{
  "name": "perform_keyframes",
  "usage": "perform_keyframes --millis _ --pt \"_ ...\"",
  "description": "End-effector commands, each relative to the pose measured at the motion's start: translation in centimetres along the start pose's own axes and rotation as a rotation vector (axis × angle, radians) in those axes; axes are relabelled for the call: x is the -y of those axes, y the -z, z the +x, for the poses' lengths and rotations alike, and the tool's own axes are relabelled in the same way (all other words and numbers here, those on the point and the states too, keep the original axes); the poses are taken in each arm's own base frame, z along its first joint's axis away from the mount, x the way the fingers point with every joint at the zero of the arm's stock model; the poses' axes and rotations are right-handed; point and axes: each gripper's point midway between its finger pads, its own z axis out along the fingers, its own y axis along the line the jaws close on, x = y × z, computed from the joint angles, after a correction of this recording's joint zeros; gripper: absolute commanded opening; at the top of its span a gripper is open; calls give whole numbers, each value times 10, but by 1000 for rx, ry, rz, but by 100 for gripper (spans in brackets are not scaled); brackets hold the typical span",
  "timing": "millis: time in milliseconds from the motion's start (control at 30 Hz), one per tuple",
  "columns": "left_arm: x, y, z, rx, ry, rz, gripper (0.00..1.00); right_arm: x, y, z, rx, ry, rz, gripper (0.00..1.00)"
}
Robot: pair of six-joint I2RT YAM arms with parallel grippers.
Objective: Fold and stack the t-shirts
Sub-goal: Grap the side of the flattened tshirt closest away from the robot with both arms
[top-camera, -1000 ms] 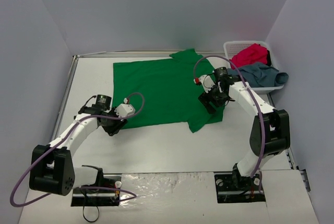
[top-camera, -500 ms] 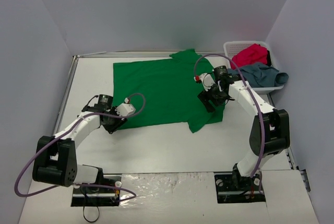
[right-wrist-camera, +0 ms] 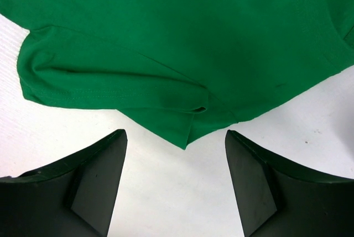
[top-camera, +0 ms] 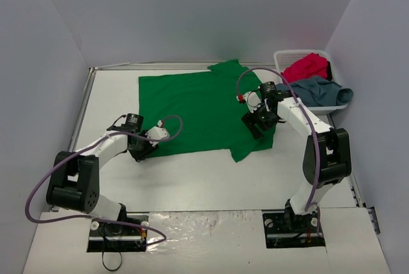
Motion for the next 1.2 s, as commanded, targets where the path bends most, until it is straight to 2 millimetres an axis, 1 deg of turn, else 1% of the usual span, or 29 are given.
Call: perform_keyframes --millis 0,67,133,200,233,300,433,533,567,600,667,700,800,833,900,933,1000,1033,1067,1100,1133,1167 --pt "-12 -9 2 -46 -20 -19 34 3 5 1 -21 -14 8 67" --pt "-14 -14 5 -76 -19 -15 30 3 4 1 -24 -12 12 67" --pt "-13 -17 7 -85 -16 -2 22 4 3 1 -28 -13 12 67" --pt "-16 -16 6 -89 -15 -11 13 4 3 1 -28 -14 12 67" --pt "-16 -15 6 -88 -17 -12 12 4 2 2 -31 -13 11 67" --pt "-15 -13 6 -89 -16 -7 3 4 1 2 -33 -13 8 67" --pt "-12 -2 4 -86 -27 6 2 -1 3 2 -27 -9 -7 64" --pt "-11 12 -1 -62 -24 -1 2 -8 15 2 -8 19 -26 64" --pt "-9 17 -1 -58 -19 5 2 -15 23 3 0 45 -50 64" --pt "-9 23 -7 -32 -11 -2 2 -19 26 4 0 65 -66 64" --pt "-10 30 -9 -15 18 -6 2 -23 33 12 -24 122 -88 64" --pt "-13 33 -12 -4 40 -17 2 -23 34 17 -43 139 -85 64" --pt "-16 37 -14 -2 101 -15 2 -24 28 35 -123 192 -114 64" --pt "-20 40 -18 10 111 -19 3 -25 25 38 -140 200 -123 63" --pt "-23 40 -19 12 147 -18 2 -27 19 45 -174 237 -150 62" --pt "-28 41 -21 19 156 -28 2 -28 18 46 -180 251 -153 62" --pt "-37 40 -19 13 198 -39 2 -28 16 48 -177 316 -157 61" --pt "-44 42 -22 23 210 -46 2 -27 19 46 -159 345 -151 62" --pt "-50 41 -17 14 241 -47 2 -27 19 46 -151 373 -146 63" --pt "-54 41 -17 15 257 -49 2 -24 22 50 -146 433 -131 66" --pt "-61 43 -18 20 267 -58 2 -20 22 48 -132 466 -110 67" --pt "-65 41 -14 10 289 -60 2 -18 22 49 -130 500 -101 68"
